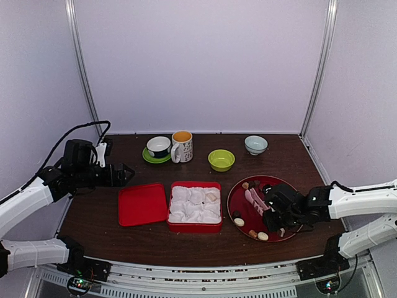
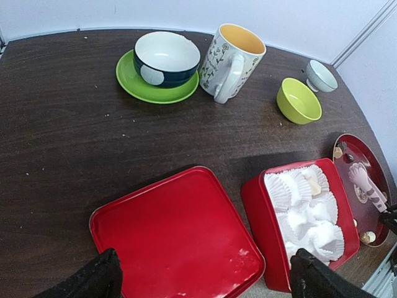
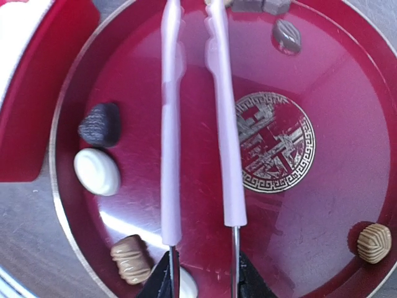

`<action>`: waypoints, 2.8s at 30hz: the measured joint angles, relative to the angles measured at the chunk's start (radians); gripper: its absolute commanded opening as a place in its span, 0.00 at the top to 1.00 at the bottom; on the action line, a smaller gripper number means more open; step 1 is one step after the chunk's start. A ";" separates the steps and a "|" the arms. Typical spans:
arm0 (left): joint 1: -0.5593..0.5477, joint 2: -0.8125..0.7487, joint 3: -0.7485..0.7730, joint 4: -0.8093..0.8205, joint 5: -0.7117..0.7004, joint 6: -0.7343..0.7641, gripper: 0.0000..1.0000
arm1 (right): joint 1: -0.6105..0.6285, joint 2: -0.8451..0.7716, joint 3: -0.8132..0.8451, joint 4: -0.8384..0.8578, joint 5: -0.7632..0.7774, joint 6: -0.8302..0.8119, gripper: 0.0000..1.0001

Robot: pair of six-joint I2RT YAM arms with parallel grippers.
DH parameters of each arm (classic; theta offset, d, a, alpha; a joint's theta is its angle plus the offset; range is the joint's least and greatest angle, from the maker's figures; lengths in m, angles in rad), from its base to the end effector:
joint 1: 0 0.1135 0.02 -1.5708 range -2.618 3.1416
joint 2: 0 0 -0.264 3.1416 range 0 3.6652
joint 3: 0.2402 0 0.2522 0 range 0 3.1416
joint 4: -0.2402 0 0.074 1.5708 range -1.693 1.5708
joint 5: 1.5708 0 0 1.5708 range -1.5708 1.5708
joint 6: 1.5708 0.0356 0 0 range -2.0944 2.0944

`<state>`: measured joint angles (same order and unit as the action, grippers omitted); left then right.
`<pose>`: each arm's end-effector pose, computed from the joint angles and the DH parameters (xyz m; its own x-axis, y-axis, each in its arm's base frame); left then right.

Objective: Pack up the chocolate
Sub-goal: Pick up the clamp from the plate, then pick up the fake chocolate from the plate.

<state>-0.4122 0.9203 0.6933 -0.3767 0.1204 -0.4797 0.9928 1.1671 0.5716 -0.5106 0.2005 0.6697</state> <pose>0.1837 -0.0850 0.2648 -0.6868 -0.1997 -0.6989 0.1932 0.8768 -0.4404 0.1161 0.1649 0.1712 -0.8621 -0.2083 -0.4619 -0.3021 0.9432 0.1386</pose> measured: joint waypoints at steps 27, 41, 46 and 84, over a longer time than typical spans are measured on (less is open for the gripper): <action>-0.001 -0.157 -0.122 0.042 -0.192 0.138 0.02 | -0.022 -0.123 0.291 -0.572 -0.100 0.006 0.64; 0.041 -0.123 -0.182 0.239 -0.415 0.271 0.02 | -0.107 -0.313 0.275 -0.827 -0.098 0.239 0.65; 0.096 -0.087 -0.204 0.332 -0.451 0.320 0.02 | -0.189 -0.368 0.274 -0.876 -0.115 0.280 0.65; 0.126 -0.133 -0.270 0.436 -0.379 0.416 0.02 | -0.293 -0.229 0.277 -0.941 -0.273 0.299 0.65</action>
<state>-0.2867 0.7872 0.4232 0.0597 -0.2584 -0.0635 0.6998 0.9379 0.8490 -1.4521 -0.0723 0.9688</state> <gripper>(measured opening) 0.978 0.352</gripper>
